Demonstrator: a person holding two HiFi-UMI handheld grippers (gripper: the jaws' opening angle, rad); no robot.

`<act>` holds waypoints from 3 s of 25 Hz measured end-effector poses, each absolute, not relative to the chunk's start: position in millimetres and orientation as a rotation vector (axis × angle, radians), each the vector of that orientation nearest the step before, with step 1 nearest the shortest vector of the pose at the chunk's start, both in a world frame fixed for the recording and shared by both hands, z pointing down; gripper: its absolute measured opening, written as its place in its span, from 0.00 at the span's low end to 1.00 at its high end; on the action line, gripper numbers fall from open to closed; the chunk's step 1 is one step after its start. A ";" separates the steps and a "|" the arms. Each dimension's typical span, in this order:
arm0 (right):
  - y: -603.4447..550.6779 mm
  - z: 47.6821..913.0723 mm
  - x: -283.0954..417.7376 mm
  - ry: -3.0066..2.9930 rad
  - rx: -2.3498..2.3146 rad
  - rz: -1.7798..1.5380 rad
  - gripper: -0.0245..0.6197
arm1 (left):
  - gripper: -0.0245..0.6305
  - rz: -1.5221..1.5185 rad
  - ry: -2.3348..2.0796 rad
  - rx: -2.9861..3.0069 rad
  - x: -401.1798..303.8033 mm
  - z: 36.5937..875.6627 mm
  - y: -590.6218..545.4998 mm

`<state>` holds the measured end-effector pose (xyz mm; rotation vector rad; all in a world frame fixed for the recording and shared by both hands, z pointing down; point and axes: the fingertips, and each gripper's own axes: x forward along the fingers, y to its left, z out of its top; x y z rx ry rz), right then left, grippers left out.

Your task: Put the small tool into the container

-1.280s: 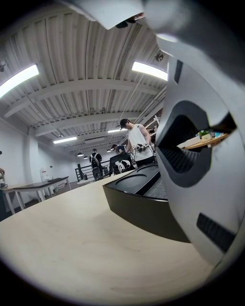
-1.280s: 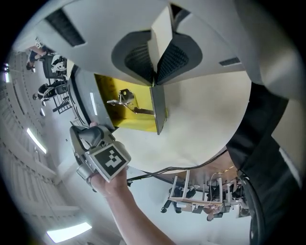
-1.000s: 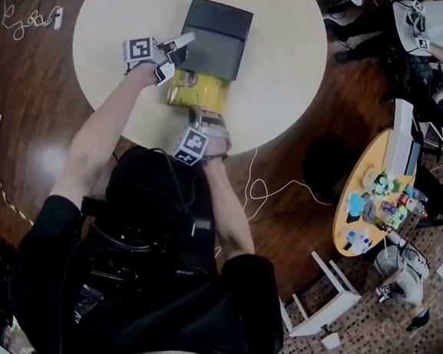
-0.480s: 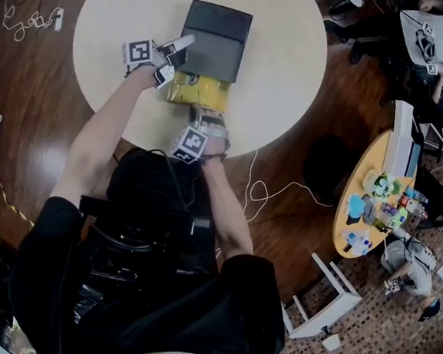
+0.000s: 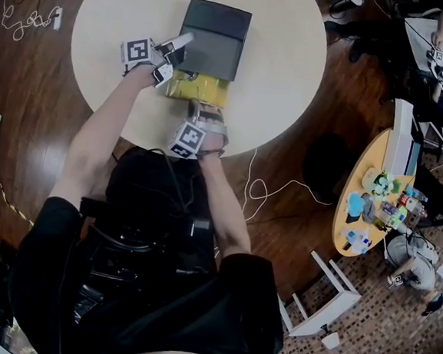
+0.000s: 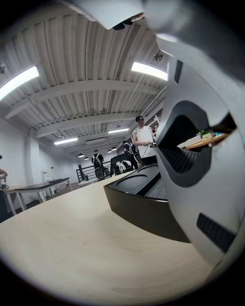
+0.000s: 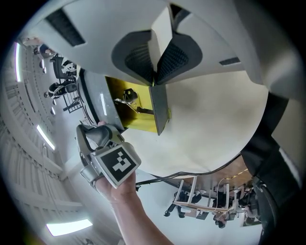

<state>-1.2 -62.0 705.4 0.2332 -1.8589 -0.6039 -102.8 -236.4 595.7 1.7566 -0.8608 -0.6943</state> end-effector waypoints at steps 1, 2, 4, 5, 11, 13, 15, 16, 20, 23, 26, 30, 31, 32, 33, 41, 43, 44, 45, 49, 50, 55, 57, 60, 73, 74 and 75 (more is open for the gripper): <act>-62.1 705.3 -0.7 -1.859 0.235 -0.607 0.09 | 0.03 -0.695 -0.860 1.765 -102.5 595.1 -237.1; -61.6 705.4 0.0 -1.859 0.236 -0.608 0.09 | 0.03 -0.696 -0.858 1.771 -101.7 594.8 -237.4; -59.8 706.1 1.1 -1.855 0.235 -0.612 0.09 | 0.03 -0.687 -0.865 1.773 -100.8 596.0 -236.9; -59.1 706.4 1.4 -1.853 0.232 -0.615 0.09 | 0.03 -0.676 -0.874 1.771 -100.9 597.1 -236.2; -75.6 706.9 -4.4 -1.834 0.265 -0.635 0.09 | 0.03 -0.668 -0.883 1.781 -102.1 597.5 -237.5; -80.0 705.5 -7.4 -1.837 0.269 -0.642 0.09 | 0.03 -0.679 -0.871 1.791 -101.0 594.7 -237.6; -80.9 704.8 -7.8 -1.836 0.269 -0.648 0.09 | 0.03 -0.684 -0.866 1.796 -100.5 593.4 -238.2; -80.6 705.2 -7.4 -1.834 0.269 -0.649 0.09 | 0.03 -0.679 -0.870 1.800 -100.7 594.0 -238.5; -90.4 707.7 -13.6 -1.829 0.280 -0.648 0.09 | 0.03 -0.622 -0.834 1.812 -90.7 603.2 -232.9; -103.6 707.8 -17.5 -1.824 0.281 -0.643 0.09 | 0.04 -0.540 -0.855 1.795 -82.6 613.6 -231.7; -103.1 707.5 -15.8 -1.832 0.284 -0.648 0.09 | 0.04 -0.491 -0.877 1.772 -79.2 616.7 -233.4; -102.4 707.5 -16.7 -1.837 0.284 -0.630 0.09 | 0.03 -0.649 -0.877 1.721 -104.3 593.7 -249.1; -102.9 707.6 -17.0 -1.837 0.284 -0.628 0.09 | 0.03 -0.664 -0.899 1.739 -114.4 586.7 -256.5; -103.0 707.8 -17.0 -1.837 0.282 -0.627 0.09 | 0.03 -0.648 -0.926 1.773 -122.0 582.9 -263.4; -102.7 708.1 -16.7 -1.837 0.280 -0.626 0.09 | 0.03 -0.619 -0.942 1.808 -126.3 583.3 -269.2; -103.0 706.4 -15.4 -1.853 0.313 -0.650 0.09 | 0.03 -0.554 -0.806 1.706 -98.8 612.1 -279.1; -102.8 706.0 -16.0 -1.858 0.324 -0.656 0.09 | 0.03 -0.549 -0.780 1.692 -96.4 615.9 -279.9; -102.8 705.7 -15.9 -1.861 0.329 -0.655 0.09 | 0.03 -0.543 -0.773 1.693 -95.5 615.8 -279.7; -102.7 705.4 -15.4 -1.863 0.332 -0.653 0.09 | 0.03 -0.538 -0.770 1.699 -94.5 615.2 -279.4; -105.9 703.7 -16.5 -1.863 0.344 -0.649 0.09 | 0.03 -0.568 -0.760 1.689 -94.0 613.6 -280.9; -106.7 702.9 -16.9 -1.865 0.353 -0.645 0.09 | 0.03 -0.572 -0.759 1.692 -95.0 613.4 -282.0; -105.0 705.5 -15.5 -1.859 0.357 -0.626 0.09 | 0.03 -0.564 -0.775 1.691 -93.4 618.2 -277.4; -119.3 704.7 -21.7 -1.854 0.382 -0.624 0.09 | 0.03 -0.554 -0.788 1.694 -94.7 617.6 -280.5; -128.7 703.5 -25.8 -1.848 0.398 -0.623 0.09 | 0.03 -0.552 -0.792 1.706 -95.5 616.7 -281.7; -137.5 709.1 -31.2 -1.846 0.334 -0.590 0.09 | 0.03 -0.559 -0.796 1.700 -95.5 618.1 -280.9; -139.2 709.5 -31.8 -1.840 0.315 -0.580 0.09 | 0.03 -0.561 -0.798 1.703 -95.4 617.8 -281.4; -139.7 709.4 -32.0 -1.837 0.296 -0.575 0.09 | 0.03 -0.563 -0.800 1.708 -95.3 617.1 -281.6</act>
